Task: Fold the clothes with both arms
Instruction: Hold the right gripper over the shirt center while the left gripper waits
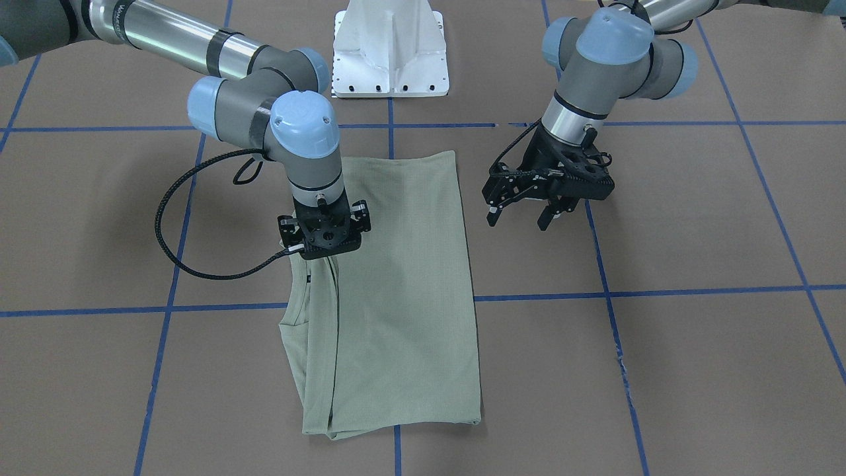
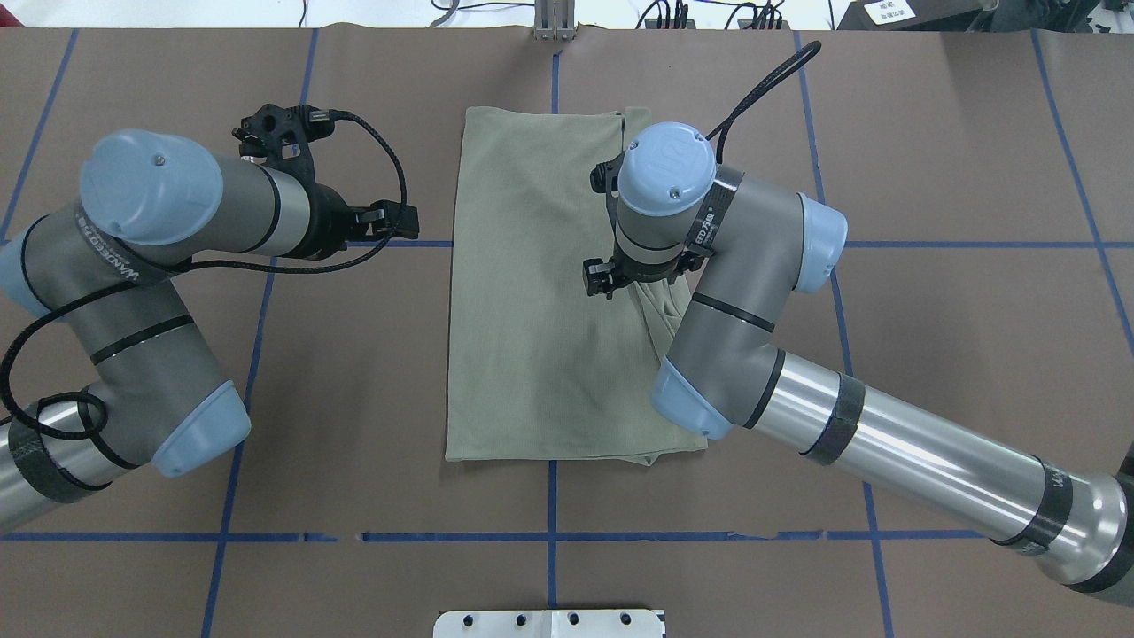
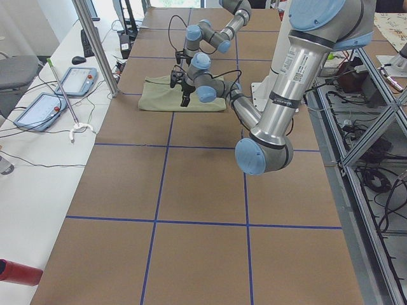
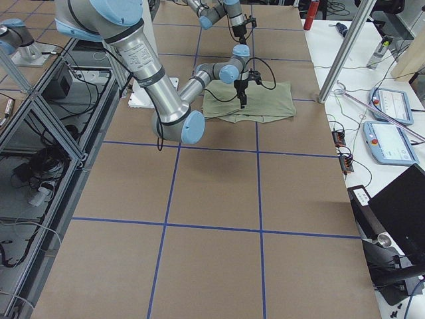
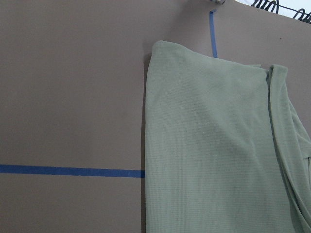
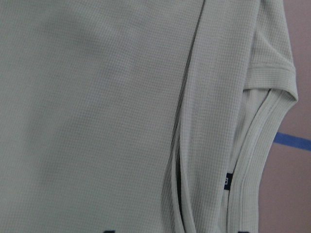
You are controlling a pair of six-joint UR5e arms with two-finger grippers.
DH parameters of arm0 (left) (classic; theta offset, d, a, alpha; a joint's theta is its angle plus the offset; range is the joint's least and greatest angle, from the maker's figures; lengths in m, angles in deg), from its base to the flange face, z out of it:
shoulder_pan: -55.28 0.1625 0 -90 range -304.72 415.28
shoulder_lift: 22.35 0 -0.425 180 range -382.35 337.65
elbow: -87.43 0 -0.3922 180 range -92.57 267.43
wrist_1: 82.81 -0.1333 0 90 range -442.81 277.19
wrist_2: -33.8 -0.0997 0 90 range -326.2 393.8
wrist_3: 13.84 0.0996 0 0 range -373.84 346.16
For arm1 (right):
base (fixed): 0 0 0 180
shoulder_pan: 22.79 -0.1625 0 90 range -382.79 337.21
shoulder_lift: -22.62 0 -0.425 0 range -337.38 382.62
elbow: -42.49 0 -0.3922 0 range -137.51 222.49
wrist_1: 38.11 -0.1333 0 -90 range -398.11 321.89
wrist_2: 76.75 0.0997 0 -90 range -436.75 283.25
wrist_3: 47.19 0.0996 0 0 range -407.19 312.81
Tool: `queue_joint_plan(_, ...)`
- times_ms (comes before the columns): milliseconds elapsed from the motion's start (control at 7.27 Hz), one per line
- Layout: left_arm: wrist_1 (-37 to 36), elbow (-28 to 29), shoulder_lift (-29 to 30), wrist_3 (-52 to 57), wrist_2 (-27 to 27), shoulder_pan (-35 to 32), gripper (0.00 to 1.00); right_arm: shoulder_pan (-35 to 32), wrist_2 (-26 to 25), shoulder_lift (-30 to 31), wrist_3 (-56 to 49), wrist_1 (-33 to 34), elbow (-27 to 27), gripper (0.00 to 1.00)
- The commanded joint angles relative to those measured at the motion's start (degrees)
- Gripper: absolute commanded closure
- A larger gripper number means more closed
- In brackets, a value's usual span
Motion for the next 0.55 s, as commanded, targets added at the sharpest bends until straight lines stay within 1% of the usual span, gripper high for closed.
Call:
queue_joint_plan(0,0.00,-0.22,-0.76,-0.15,-0.10,-0.02,0.00,-0.48,-0.14,-0.13,-2.14,-0.20,1.36,0.31)
queue_joint_plan(138,0.00,-0.31,-0.76,-0.15,-0.10,-0.02,0.00,-0.48,-0.05,-0.13,-2.33,-0.28,1.89,0.35)
queue_joint_plan(413,0.00,-0.31,-0.85,-0.15,-0.10,0.06,0.00,-1.01,-0.05,-0.31,-2.25,-5.53,4.87,0.35)
